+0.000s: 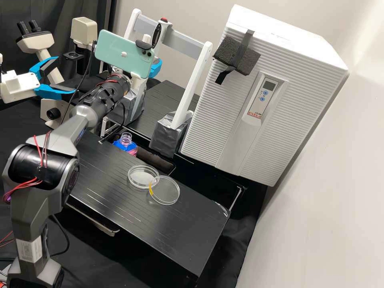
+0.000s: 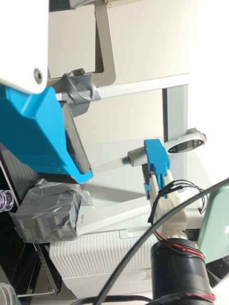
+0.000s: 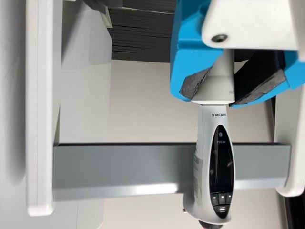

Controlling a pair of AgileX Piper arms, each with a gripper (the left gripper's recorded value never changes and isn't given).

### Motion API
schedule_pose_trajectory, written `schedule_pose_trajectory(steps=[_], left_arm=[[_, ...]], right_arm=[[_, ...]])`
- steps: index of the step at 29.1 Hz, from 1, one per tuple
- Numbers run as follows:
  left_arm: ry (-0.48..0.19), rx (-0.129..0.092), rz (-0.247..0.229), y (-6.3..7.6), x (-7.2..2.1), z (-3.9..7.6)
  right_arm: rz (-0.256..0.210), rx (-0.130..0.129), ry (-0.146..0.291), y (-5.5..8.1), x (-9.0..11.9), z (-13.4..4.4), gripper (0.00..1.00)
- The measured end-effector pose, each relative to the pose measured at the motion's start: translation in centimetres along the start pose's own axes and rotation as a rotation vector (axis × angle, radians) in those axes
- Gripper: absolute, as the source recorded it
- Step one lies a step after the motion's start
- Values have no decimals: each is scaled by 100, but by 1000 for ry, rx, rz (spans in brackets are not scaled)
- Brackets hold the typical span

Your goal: Use the pipette

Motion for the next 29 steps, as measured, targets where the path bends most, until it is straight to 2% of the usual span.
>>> schedule_pose_trajectory(steps=[8,12,14,15,17,20,22,26,27,29], left_arm=[[9,-3,1,2,0,-16],[10,-3,0,-2,-4,-16],[10,-3,0,-2,-4,-16],[10,-3,0,-2,-4,-16],[10,-3,0,-2,-4,-16],[10,-3,-5,-16,0,-18],[13,0,-16,-54,19,-25],[19,24,-48,-182,114,-1],[18,38,-66,-255,161,15],[8,48,-92,-354,206,50]], right_arm=[[42,9,24,110,-28,-85,0],[125,27,38,172,-113,-97,0],[189,34,46,195,-172,-100,0],[222,33,51,171,-219,-99,0],[251,31,55,132,-287,-91,0],[263,29,50,38,-350,-51,0],[241,28,43,-67,-388,-14,0],[201,32,25,-197,-425,60,0],[190,37,21,-232,-437,78,0],[176,38,12,-275,-451,116,0]])
